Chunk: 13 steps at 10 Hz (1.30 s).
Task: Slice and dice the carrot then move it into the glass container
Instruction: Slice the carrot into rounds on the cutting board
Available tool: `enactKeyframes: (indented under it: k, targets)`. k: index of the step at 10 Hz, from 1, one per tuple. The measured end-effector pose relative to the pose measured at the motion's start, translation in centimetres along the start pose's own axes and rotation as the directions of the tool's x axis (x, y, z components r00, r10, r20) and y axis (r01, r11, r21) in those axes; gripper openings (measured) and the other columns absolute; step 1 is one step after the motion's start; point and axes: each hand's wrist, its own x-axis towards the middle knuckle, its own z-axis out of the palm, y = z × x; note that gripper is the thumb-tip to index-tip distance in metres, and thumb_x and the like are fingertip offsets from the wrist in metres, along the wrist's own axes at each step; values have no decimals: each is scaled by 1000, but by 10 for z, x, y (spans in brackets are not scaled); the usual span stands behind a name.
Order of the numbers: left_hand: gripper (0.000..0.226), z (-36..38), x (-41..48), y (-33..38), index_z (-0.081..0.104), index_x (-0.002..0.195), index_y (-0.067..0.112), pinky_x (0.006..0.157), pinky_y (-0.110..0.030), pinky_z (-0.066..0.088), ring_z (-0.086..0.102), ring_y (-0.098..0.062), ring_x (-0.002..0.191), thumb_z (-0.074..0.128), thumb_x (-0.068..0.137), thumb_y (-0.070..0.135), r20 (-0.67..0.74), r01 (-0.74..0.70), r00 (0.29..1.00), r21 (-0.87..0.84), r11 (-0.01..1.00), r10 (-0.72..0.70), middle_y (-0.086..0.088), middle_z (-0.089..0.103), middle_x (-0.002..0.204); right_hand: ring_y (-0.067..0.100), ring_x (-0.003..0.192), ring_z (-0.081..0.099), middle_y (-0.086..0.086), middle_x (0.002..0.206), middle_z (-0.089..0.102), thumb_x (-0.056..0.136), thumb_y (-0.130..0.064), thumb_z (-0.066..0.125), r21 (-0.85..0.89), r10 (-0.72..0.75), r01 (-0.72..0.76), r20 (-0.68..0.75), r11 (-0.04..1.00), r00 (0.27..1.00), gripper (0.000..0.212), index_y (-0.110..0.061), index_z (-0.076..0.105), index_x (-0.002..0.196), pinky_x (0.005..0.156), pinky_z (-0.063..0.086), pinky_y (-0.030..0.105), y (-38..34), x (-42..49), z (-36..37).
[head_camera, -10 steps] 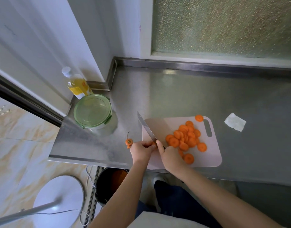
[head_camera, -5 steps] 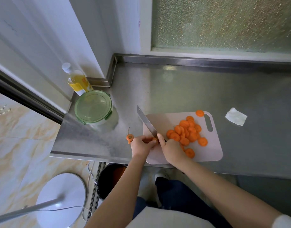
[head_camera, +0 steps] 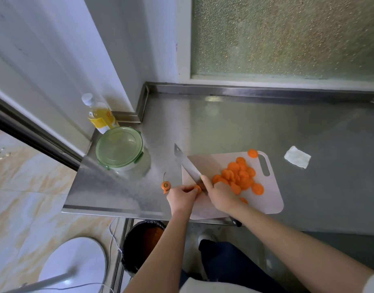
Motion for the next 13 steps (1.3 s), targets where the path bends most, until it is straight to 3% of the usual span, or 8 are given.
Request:
enactKeyframes:
  k: [2, 3, 4, 6, 7, 9, 11, 13]
  targets:
    - [16, 0, 1, 0, 74, 96, 11, 74, -20, 44, 63, -16, 88, 71, 81, 14, -4, 24, 1000, 20, 999, -24, -3, 70, 91, 30, 93, 62, 20, 97, 66, 100, -50, 26, 13, -19, 21, -102, 1000, 995, 56, -2, 57, 97, 70, 39, 28, -4, -8, -1]
    - [17, 0, 0, 2, 73, 100, 10, 73, -19, 43, 58, -12, 82, 69, 83, 13, -6, 39, 999, 19, 999, -38, -3, 69, 95, 26, 98, 58, 20, 116, 59, 105, -32, 23, -50, 15, -17, -44, 999, 999, 44, -3, 45, 131, 68, 36, 29, -9, -20, -3]
    - [17, 1, -1, 3, 73, 100, 9, 70, -19, 43, 55, -11, 78, 68, 84, 12, -5, 48, 999, 9, 999, -48, -3, 69, 93, 23, 98, 53, 18, 132, 48, 104, -11, 18, -138, -25, 14, -74, 990, 997, 52, -13, -2, 152, 58, 28, 32, -9, -27, -2]
    - [16, 0, -3, 4, 73, 99, 8, 71, -21, 45, 58, -14, 81, 68, 84, 13, 0, 65, 998, -8, 998, -65, -6, 70, 95, 15, 64, 42, 5, 82, 51, 104, -36, 21, -47, 67, -71, -70, 996, 995, 52, 1, 43, 134, 47, 20, 23, -13, -40, -4]
    - [16, 0, -2, 4, 73, 98, 8, 73, -22, 46, 62, -18, 85, 70, 83, 13, 2, 77, 997, -29, 997, -77, -7, 70, 95, 21, 80, 44, 16, 106, 57, 105, -18, 20, -47, 34, -37, -66, 998, 997, 49, -5, 9, 151, 47, 22, 27, -4, -28, 4]
    - [14, 0, -2, 5, 73, 96, 6, 73, -23, 48, 64, -20, 87, 69, 84, 13, 9, 81, 997, -31, 996, -81, -7, 70, 92, 17, 81, 42, 3, 80, 44, 102, -47, 24, 49, 51, -49, -54, 998, 997, 62, 5, 50, 123, 51, 23, 18, -5, -38, 3]
    - [8, -3, -2, 6, 74, 86, 7, 66, -20, 44, 63, -18, 80, 69, 83, 12, 25, 76, 997, -23, 997, -75, -5, 68, 80, 18, 85, 42, 8, 91, 46, 101, -46, 24, 7, -30, 30, -41, 1000, 999, 55, -5, 55, 119, 57, 24, 16, -5, -31, 2]
    - [16, -6, -2, 7, 67, 67, 14, 54, -12, 41, 58, -11, 69, 69, 83, 12, 42, 64, 997, 1, 998, -64, 3, 62, 65, 7, 56, 26, -4, 66, 32, 102, -46, 20, -42, 33, -32, 31, 999, 999, 32, -25, 44, 97, 53, 24, 23, -9, -27, 11]
